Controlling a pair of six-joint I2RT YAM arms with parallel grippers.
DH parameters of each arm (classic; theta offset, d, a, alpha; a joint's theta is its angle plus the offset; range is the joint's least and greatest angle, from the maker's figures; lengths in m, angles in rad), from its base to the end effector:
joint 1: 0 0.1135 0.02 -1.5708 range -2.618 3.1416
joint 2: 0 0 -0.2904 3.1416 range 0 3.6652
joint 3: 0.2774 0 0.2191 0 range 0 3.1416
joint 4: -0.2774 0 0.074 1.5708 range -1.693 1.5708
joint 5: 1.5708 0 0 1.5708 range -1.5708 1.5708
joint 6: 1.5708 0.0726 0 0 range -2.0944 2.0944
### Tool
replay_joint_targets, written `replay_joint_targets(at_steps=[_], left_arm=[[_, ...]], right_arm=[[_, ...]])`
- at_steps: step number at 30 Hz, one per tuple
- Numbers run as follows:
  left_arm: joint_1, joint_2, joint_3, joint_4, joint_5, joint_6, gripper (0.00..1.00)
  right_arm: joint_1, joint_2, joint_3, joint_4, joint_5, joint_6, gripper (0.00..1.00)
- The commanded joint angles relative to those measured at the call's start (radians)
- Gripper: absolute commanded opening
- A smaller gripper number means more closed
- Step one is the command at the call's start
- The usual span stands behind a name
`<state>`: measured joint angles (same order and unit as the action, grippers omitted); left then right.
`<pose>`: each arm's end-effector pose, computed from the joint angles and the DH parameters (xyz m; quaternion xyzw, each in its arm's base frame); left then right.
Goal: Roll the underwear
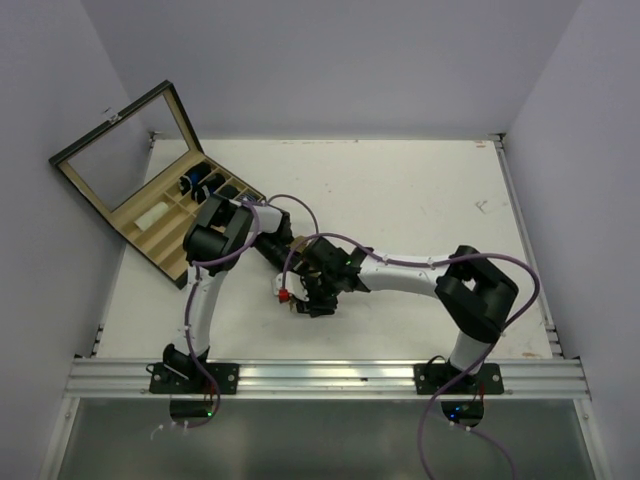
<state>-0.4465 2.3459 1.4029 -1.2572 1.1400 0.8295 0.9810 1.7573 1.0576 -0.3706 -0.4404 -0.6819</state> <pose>0.2729 -0.2038 0.1013 -0.3426 -0.7426 0.5534 0.1582 0.1638 0.3004 0.1865 -0.7350 0.5971 0.2453 0.2074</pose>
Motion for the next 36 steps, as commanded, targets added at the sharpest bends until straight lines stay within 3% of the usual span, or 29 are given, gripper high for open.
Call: replay_joint_targets(at_steps=[1,7,13,22,30,36], left_arm=[[0.012,0.082,-0.031,0.18,-0.276,0.077,0.0],[0.015,0.081,-0.048,0.18,-0.275,0.085,0.0],[0.015,0.082,-0.058,0.188,-0.276,0.085,0.0],[0.017,0.079,-0.054,0.182,-0.273,0.088,0.01],[0.023,0.072,-0.061,0.186,-0.272,0.086,0.06],[0.031,-0.012,-0.084,0.188,-0.218,0.089,0.16]], right_arm=[[-0.002,0.025,-0.025,0.085,0.041,-0.03,0.38],[-0.002,-0.025,-0.09,0.166,0.103,-0.01,0.43],[-0.002,-0.101,-0.041,0.079,0.101,-0.001,0.47],[-0.004,-0.041,-0.05,0.111,0.097,-0.039,0.47],[-0.004,0.01,-0.071,0.151,0.028,-0.033,0.24],[-0.028,0.079,-0.044,0.093,-0.046,-0.013,0.01]])
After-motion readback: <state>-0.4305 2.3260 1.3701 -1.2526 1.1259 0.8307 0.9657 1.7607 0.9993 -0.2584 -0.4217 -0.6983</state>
